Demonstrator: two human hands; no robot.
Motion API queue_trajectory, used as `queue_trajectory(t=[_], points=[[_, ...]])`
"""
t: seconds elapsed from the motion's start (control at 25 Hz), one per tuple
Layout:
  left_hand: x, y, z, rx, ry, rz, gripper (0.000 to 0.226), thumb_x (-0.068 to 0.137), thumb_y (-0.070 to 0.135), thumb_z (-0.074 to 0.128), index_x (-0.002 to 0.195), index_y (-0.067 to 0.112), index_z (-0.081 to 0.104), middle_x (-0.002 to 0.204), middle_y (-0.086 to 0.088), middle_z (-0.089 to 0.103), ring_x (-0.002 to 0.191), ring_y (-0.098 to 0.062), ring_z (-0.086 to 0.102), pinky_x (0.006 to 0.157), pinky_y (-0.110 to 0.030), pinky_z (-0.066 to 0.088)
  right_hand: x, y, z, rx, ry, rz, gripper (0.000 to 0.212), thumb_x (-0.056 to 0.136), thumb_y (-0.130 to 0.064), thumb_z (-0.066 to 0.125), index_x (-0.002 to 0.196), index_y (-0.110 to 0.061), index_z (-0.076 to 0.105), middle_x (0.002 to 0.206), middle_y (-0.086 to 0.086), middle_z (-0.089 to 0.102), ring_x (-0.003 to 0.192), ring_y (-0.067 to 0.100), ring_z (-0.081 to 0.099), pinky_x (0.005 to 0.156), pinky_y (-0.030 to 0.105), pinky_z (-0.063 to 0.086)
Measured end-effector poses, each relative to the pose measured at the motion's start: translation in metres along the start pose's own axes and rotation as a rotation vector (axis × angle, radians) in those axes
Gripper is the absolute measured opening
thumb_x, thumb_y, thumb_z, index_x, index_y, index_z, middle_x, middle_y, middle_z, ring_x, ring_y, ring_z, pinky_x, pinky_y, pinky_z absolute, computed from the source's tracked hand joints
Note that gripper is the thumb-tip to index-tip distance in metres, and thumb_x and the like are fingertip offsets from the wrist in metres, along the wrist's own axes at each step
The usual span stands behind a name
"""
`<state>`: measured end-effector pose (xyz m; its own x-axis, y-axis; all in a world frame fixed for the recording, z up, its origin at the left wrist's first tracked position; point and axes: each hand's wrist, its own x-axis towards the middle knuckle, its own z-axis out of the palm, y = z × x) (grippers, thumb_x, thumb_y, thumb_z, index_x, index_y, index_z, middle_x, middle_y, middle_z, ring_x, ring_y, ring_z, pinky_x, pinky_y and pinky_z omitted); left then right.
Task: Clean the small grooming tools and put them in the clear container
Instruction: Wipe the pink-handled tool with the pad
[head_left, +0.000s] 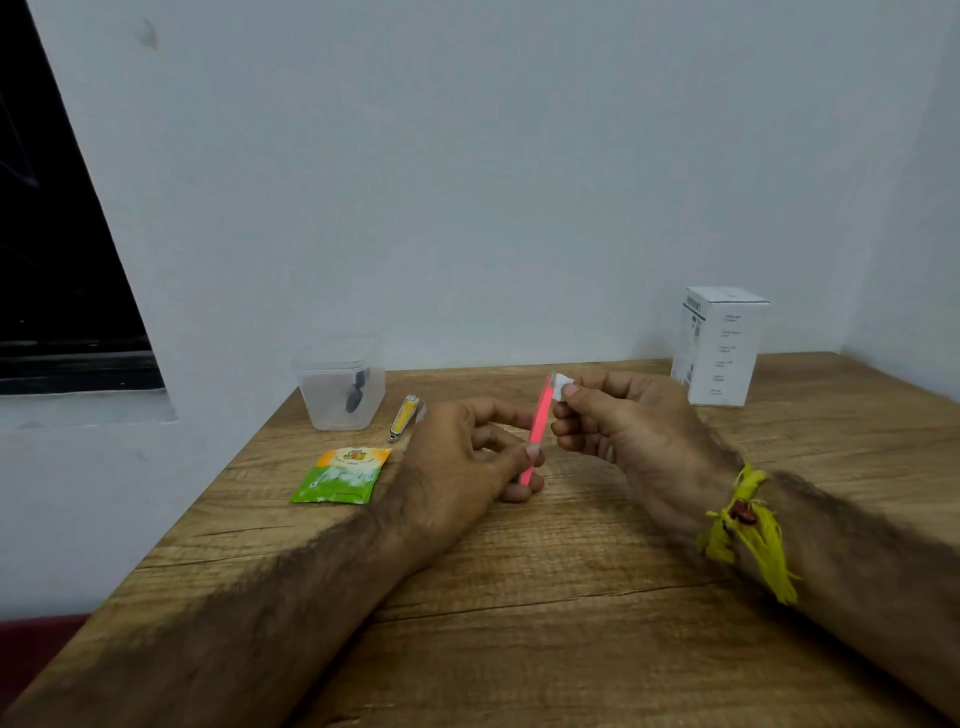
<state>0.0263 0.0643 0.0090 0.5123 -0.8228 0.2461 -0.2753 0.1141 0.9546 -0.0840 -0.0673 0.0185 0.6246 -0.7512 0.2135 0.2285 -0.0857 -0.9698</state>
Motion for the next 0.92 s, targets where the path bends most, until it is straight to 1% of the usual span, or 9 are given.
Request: queue_trajectory(t=[0.08,0.2,0.4,0.56,0.76,0.92], points=[[-0.0003,0.0005,0.0009,0.021,0.009,0.025,0.031,0.088,0.0,0.073,0.114,0.013,0.064,0.083,-0.017,0.076,0.076,-0.029,0.077,0.066,-0.032,0.063,-0.0011,-0.0002,0.0006,-0.02,-0.003,-0.005,0.008,0.092,-0.007,0.067,0.087,-0.002,0.072,0.076,0.013,0.07,0.068,0.019,0.067,0.064,0.031,0.057],[0.0001,-0.0007,0.0007,0.038,0.009,0.06,0.03,0.087,0.0,0.074,0.11,0.016,0.064,0.08,-0.015,0.076,0.073,-0.029,0.077,0.062,-0.031,0.062,-0.0012,-0.0004,0.0,-0.006,-0.019,0.013,0.008,0.092,-0.006,0.067,0.086,-0.003,0.071,0.077,0.012,0.07,0.069,0.019,0.066,0.065,0.032,0.057],[0.0012,-0.0015,-0.0004,0.004,0.006,0.049,0.027,0.087,-0.001,0.073,0.108,0.014,0.066,0.083,-0.016,0.076,0.074,-0.031,0.076,0.061,-0.029,0.061,-0.0004,-0.0036,-0.0012,0.089,-0.096,0.092,0.007,0.093,-0.005,0.064,0.092,-0.002,0.07,0.08,0.011,0.069,0.07,0.018,0.066,0.065,0.031,0.055],[0.0037,-0.0039,-0.0032,-0.015,-0.002,0.024,0.021,0.089,-0.004,0.07,0.106,0.008,0.068,0.085,-0.016,0.076,0.071,-0.031,0.075,0.059,-0.027,0.06,-0.001,-0.0039,-0.0016,0.099,-0.154,0.151,0.008,0.093,-0.009,0.064,0.09,-0.008,0.072,0.081,0.007,0.07,0.07,0.015,0.065,0.059,0.027,0.051],[0.0058,-0.0062,-0.0035,-0.01,0.001,0.012,0.018,0.091,-0.004,0.067,0.102,0.009,0.069,0.087,-0.014,0.076,0.067,-0.027,0.073,0.054,-0.025,0.057,-0.0043,-0.0032,0.0017,0.051,-0.148,0.121,0.009,0.093,-0.01,0.065,0.096,-0.007,0.073,0.077,0.004,0.07,0.069,0.014,0.064,0.057,0.027,0.049],[0.0068,-0.0058,-0.0032,0.006,0.01,0.001,0.016,0.091,-0.002,0.068,0.102,0.009,0.069,0.085,-0.013,0.077,0.066,-0.027,0.073,0.052,-0.025,0.056,-0.0039,-0.0045,0.0003,0.054,-0.149,0.091,0.01,0.093,-0.011,0.065,0.098,-0.008,0.073,0.08,0.003,0.072,0.072,0.013,0.064,0.058,0.026,0.05]])
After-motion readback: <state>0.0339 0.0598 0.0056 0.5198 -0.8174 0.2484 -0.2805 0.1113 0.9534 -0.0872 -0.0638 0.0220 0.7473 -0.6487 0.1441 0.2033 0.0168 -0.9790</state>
